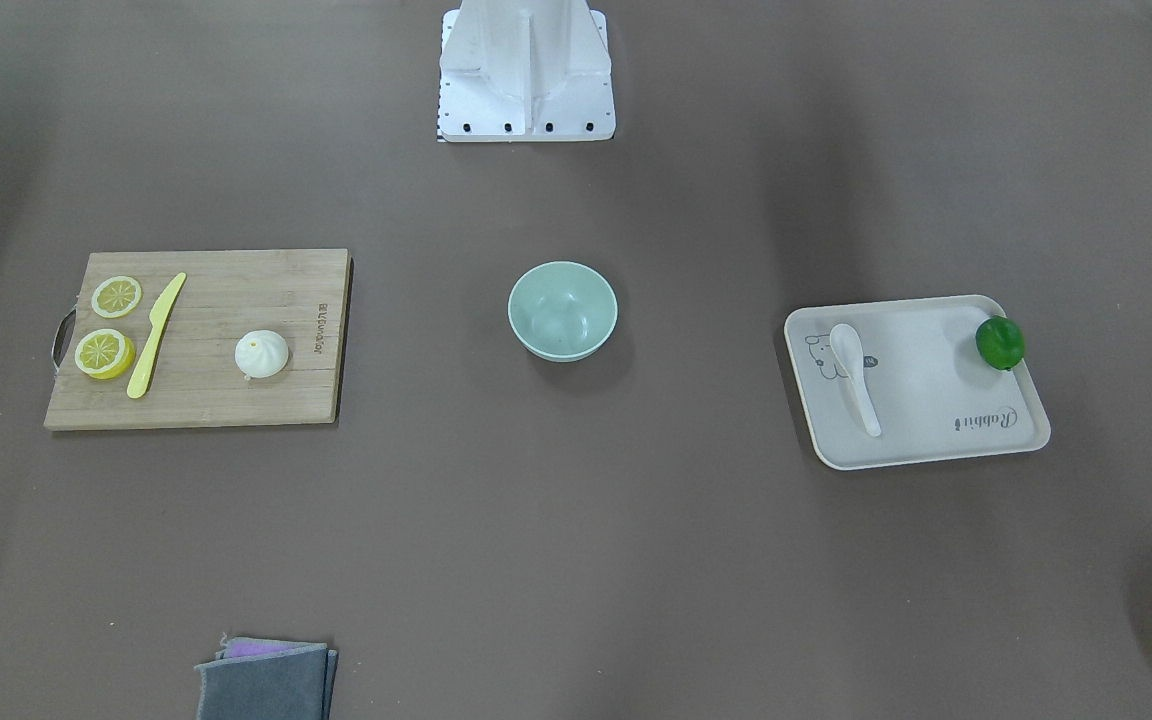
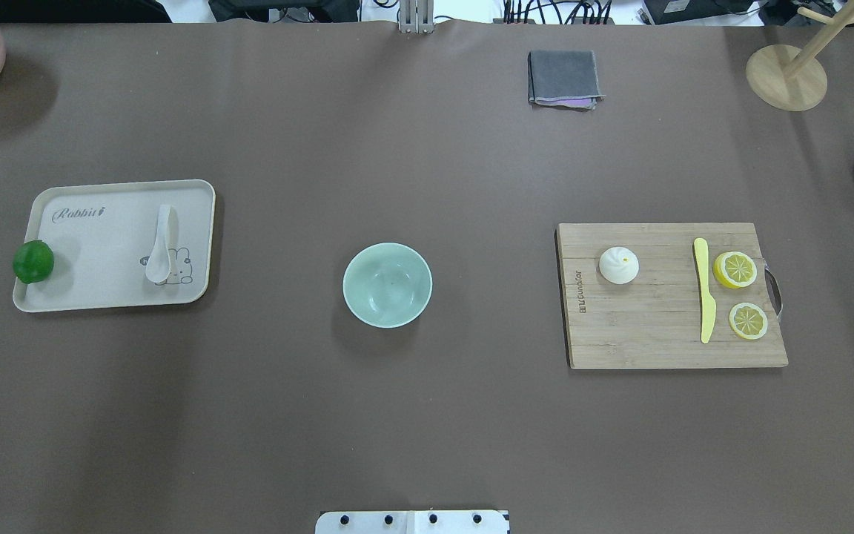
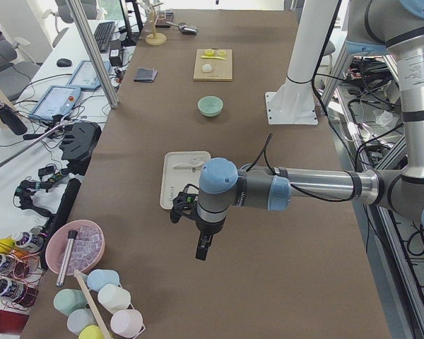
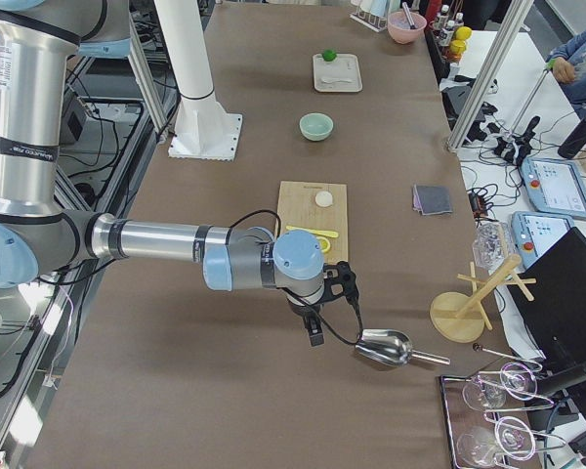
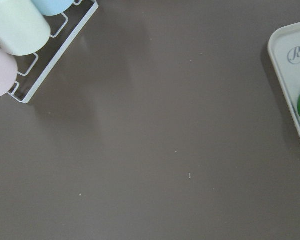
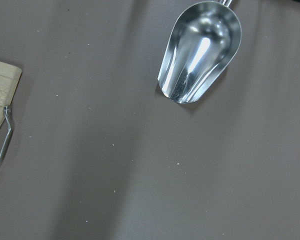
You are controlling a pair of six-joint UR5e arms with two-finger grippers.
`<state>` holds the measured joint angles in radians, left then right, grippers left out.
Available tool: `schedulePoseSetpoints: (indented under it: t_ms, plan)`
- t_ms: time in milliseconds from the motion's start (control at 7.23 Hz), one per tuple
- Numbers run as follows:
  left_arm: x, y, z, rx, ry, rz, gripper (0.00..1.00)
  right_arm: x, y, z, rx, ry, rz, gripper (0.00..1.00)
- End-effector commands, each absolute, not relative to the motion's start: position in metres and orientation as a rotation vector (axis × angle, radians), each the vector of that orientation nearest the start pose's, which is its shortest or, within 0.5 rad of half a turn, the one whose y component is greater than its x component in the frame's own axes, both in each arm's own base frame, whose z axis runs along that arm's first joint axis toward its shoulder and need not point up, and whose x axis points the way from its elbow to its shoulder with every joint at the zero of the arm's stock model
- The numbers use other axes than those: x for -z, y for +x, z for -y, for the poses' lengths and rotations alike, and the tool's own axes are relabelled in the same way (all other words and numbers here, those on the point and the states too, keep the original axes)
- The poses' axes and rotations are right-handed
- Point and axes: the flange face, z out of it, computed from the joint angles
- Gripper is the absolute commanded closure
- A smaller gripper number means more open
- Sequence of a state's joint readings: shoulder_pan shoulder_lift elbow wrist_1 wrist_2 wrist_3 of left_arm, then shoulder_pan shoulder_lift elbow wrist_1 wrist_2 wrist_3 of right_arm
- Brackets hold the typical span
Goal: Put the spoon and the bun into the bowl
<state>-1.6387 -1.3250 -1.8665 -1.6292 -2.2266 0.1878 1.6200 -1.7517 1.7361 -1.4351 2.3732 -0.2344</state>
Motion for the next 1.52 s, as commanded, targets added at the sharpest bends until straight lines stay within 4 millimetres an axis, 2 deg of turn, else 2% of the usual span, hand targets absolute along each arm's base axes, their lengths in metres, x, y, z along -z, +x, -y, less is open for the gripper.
schedulePoseSetpoints:
  t_ms: [0,277,553,691,830,1106,1383]
  plan:
    - [-0.626,-0.1,0.386,-0.147,0.178,-0.637,0.02,-0.634,0.084,0.421,0.226,0.24,0.776,0.0]
    - [-0.625,-0.1,0.383,-0.148,0.186,-0.638,0.02,-0.634,0.08,0.423,0.229,0.226,0.779,0.0]
    - [-0.623,-0.101,0.384,-0.153,0.201,-0.635,0.02,-0.616,0.074,0.425,0.216,0.153,0.791,0.0]
    - [-0.627,-0.101,0.384,-0.154,0.203,-0.634,0.02,-0.612,0.077,0.425,0.205,0.14,0.772,0.0]
    - [-0.622,-0.1,0.383,-0.161,0.217,-0.633,0.02,-0.61,0.079,0.425,0.207,0.141,0.749,0.0]
    - [-0.625,-0.101,0.38,-0.156,0.219,-0.64,0.02,-0.609,0.079,0.422,0.21,0.15,0.752,0.0]
    - [-0.621,-0.095,0.379,-0.157,0.228,-0.71,0.02,-0.609,0.078,0.421,0.21,0.149,0.757,0.0]
